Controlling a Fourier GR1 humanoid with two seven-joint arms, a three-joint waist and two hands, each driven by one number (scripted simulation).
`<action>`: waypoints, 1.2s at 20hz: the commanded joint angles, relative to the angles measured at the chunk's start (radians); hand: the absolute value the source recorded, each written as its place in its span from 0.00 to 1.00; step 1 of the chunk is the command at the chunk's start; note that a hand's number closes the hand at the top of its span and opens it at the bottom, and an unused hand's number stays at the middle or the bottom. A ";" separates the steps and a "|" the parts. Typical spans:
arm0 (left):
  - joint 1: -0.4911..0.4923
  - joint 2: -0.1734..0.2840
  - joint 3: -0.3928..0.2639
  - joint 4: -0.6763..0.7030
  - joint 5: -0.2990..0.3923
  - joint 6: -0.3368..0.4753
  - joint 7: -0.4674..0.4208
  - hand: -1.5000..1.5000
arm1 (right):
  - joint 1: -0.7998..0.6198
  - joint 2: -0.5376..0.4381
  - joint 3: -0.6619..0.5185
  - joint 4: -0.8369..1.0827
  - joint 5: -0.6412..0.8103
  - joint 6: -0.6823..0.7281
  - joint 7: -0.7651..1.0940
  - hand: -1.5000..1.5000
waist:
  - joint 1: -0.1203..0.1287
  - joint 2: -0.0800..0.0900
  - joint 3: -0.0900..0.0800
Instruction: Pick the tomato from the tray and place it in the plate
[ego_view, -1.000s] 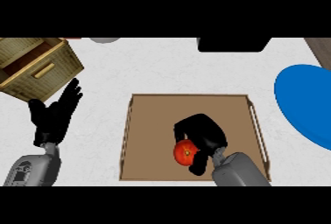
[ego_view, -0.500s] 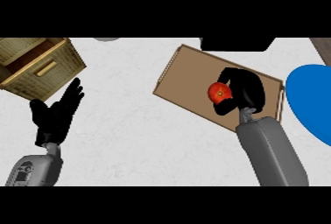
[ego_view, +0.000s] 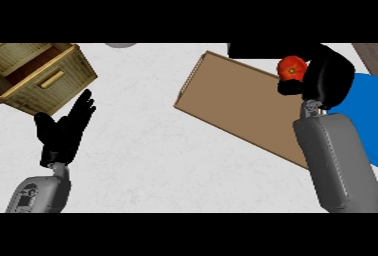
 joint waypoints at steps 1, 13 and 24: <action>0.025 -0.016 -0.007 -0.050 -0.002 0.012 0.021 0.50 | 0.009 -0.037 -0.098 -0.011 -0.041 -0.070 0.016 1.00 | -0.001 -0.002 0.001; -0.012 0.009 0.031 -0.044 0.023 -0.034 0.060 0.50 | 0.132 -0.213 -0.319 0.118 -0.262 -0.174 -0.184 1.00 | 0.000 0.000 0.001; -0.028 -0.021 0.021 0.025 -0.025 -0.007 -0.011 0.50 | 0.107 -0.303 -0.460 0.426 -0.530 0.004 -0.379 1.00 | -0.002 0.004 0.002</action>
